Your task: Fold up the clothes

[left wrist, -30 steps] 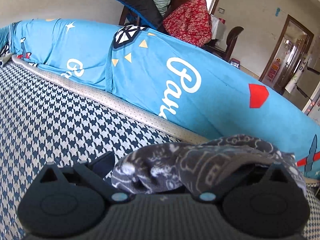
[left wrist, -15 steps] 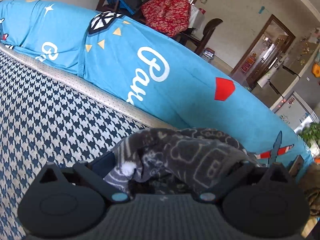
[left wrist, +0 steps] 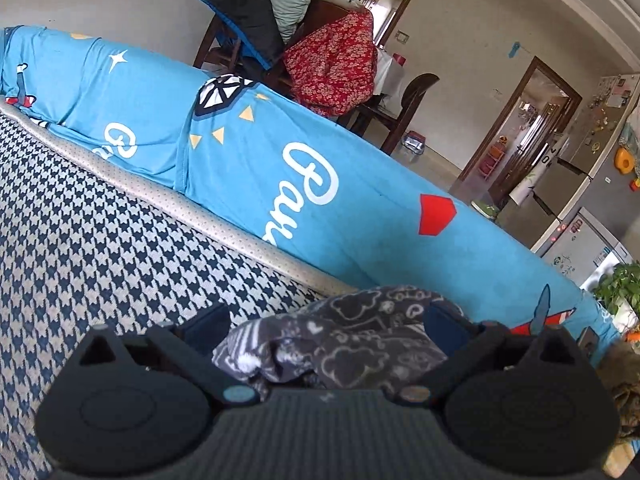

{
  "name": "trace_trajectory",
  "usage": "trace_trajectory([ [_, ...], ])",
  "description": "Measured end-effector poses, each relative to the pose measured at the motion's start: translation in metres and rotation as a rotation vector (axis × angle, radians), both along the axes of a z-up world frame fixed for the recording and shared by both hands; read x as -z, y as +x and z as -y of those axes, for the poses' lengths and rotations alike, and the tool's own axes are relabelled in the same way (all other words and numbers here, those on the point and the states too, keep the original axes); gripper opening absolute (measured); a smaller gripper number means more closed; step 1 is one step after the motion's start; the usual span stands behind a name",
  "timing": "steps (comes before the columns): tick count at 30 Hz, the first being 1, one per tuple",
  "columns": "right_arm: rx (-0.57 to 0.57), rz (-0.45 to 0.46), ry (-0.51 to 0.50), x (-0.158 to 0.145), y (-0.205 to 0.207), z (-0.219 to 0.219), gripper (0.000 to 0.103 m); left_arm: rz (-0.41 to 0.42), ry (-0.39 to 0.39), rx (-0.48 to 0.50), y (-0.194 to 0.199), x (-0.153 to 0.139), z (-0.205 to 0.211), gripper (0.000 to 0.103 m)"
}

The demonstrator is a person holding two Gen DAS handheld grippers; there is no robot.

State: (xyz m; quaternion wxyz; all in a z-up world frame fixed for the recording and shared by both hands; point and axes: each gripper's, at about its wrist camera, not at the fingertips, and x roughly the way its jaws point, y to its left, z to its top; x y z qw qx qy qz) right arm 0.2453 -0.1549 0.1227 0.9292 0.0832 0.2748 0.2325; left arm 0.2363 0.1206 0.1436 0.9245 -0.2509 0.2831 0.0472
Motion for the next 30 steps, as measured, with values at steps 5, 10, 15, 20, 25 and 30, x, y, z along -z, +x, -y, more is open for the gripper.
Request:
trace_trajectory([
  [5, -0.159, 0.057, -0.022, -0.008, -0.018, -0.016, 0.019, -0.003, -0.011, -0.004, 0.002, 0.001, -0.003, 0.103],
  [10, -0.302, 0.066, -0.114, 0.002, -0.036, -0.041, 0.024, -0.021, 0.008, 0.009, 0.005, 0.005, 0.002, 0.103],
  [15, -0.325, 0.031, -0.267, 0.026, -0.041, -0.061, 0.037, -0.026, 0.026, 0.018, 0.006, 0.006, 0.006, 0.103],
  [20, -0.349, 0.019, -0.349, 0.043, -0.046, -0.073, 0.058, -0.034, 0.024, 0.022, 0.006, 0.008, 0.007, 0.103],
  [25, -0.329, 0.032, -0.452, 0.061, -0.049, -0.082, 0.060, -0.041, 0.026, 0.024, 0.006, 0.010, 0.006, 0.103],
  [30, -0.291, 0.037, -0.514, 0.075, -0.044, -0.088, 0.048, -0.060, 0.040, 0.034, 0.006, 0.013, 0.007, 0.103],
])
